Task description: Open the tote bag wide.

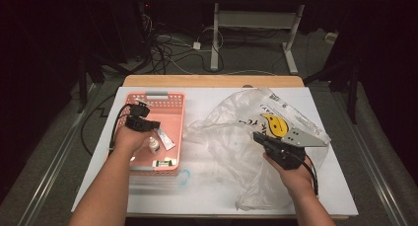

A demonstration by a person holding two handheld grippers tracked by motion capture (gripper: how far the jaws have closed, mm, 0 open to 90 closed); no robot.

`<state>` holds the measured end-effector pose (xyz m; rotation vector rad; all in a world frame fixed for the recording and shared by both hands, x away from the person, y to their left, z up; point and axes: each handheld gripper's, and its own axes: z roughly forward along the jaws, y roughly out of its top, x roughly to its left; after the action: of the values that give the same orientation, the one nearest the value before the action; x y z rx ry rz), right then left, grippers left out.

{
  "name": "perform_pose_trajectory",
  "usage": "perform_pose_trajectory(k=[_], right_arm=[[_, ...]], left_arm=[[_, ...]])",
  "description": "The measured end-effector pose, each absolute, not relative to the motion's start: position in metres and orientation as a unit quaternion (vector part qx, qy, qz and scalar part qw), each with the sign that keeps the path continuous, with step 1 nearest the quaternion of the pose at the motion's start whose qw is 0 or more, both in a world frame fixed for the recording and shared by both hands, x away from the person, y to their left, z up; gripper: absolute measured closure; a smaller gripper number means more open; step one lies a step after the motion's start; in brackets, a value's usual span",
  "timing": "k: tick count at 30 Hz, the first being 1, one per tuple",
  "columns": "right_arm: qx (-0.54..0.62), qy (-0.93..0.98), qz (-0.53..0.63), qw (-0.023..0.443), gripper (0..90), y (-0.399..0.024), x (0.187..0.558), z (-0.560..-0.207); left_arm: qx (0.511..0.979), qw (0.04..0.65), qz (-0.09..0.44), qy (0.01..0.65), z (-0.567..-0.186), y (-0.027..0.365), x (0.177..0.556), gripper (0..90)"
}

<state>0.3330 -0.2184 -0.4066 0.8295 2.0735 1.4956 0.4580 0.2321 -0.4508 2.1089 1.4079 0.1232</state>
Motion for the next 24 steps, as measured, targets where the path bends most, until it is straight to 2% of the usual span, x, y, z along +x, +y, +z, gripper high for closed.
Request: perform_pose_trajectory(k=[13,24], right_arm=[[0.3,0.752,0.542,0.226,90.0,-0.2186,0.3321,-0.4062],[0.3,0.752,0.541,0.226,90.0,-0.2183,0.3314,-0.4059]], left_arm=[[0.811,0.275,0.028,0.516,-0.4538,0.231,0.4587,88.0],[0.805,0.258,0.075,0.529,-0.4551,0.2324,0.461,88.0]])
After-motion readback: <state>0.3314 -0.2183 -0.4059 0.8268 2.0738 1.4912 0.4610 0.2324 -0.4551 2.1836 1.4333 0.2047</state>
